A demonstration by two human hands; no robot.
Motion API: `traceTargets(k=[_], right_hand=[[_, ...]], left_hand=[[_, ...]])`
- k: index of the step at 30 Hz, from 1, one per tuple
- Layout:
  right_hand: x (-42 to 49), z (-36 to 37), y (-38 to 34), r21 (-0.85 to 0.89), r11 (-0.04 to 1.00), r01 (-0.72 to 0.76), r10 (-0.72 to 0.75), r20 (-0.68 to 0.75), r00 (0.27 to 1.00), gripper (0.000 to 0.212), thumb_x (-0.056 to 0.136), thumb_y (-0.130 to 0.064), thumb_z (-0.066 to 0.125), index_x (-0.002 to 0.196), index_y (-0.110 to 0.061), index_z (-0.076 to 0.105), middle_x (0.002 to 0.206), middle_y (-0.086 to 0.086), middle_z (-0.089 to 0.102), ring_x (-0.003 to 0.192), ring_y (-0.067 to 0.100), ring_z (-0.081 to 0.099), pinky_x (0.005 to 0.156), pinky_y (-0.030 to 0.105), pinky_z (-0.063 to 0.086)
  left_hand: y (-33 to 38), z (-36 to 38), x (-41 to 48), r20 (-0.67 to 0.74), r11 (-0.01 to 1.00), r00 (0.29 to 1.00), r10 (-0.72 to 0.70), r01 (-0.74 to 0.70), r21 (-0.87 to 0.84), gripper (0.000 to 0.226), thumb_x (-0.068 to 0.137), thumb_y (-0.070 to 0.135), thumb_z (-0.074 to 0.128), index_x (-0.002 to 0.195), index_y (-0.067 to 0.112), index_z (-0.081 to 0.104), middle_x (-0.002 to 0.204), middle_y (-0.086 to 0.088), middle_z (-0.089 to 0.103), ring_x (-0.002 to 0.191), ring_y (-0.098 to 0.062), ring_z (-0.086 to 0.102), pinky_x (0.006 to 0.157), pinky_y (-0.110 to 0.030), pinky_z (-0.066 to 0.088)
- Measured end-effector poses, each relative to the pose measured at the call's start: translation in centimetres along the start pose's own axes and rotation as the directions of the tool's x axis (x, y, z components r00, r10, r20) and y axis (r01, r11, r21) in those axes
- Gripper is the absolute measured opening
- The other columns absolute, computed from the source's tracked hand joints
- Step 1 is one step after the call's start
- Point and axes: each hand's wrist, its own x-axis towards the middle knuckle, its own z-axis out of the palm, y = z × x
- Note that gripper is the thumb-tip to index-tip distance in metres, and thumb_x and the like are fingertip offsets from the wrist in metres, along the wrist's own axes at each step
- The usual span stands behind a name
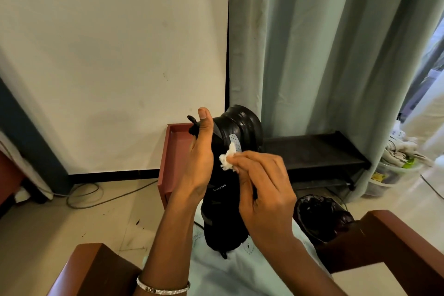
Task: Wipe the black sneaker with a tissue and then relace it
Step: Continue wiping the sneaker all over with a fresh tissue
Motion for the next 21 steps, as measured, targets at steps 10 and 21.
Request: traceTargets(k=[10, 21], right_hand=[[4.8, 0.2, 2.1, -0.058, 0.996, 0.066, -0.066, -0.014, 0.998, 0.015, 0.092, 0.003, 0.064, 0.103, -0.001, 0.074, 0.103, 0.009, 0.072, 0.099, 0.025, 0.062, 0.090, 0.031, 0.051], [4.0, 0.1, 3.4, -0.120, 0.986, 0.112, -0.109, 0.029, 0.994, 0.014, 0.096, -0.001, 0.060, 0.099, 0.002, 0.073, 0.099, 0.013, 0.068, 0.095, 0.025, 0.061, 0.092, 0.024, 0.047]], left_hand=[[0.3, 1.1, -0.4, 0.038, 0.994, 0.996, 0.078, -0.074, -0.084, 0.095, 0.073, 0.088, 0.047, 0.140, 0.021, 0.052, 0.144, -0.010, 0.054, 0.136, -0.028, 0.047, 0.114, -0.055, 0.032], [0.0, 0.1, 1.0, -0.028, 0.997, 0.999, -0.034, 0.032, -0.068, 0.113, 0.053, 0.100, 0.048, 0.141, 0.030, 0.050, 0.145, -0.006, 0.053, 0.136, -0.027, 0.047, 0.114, -0.054, 0.033]])
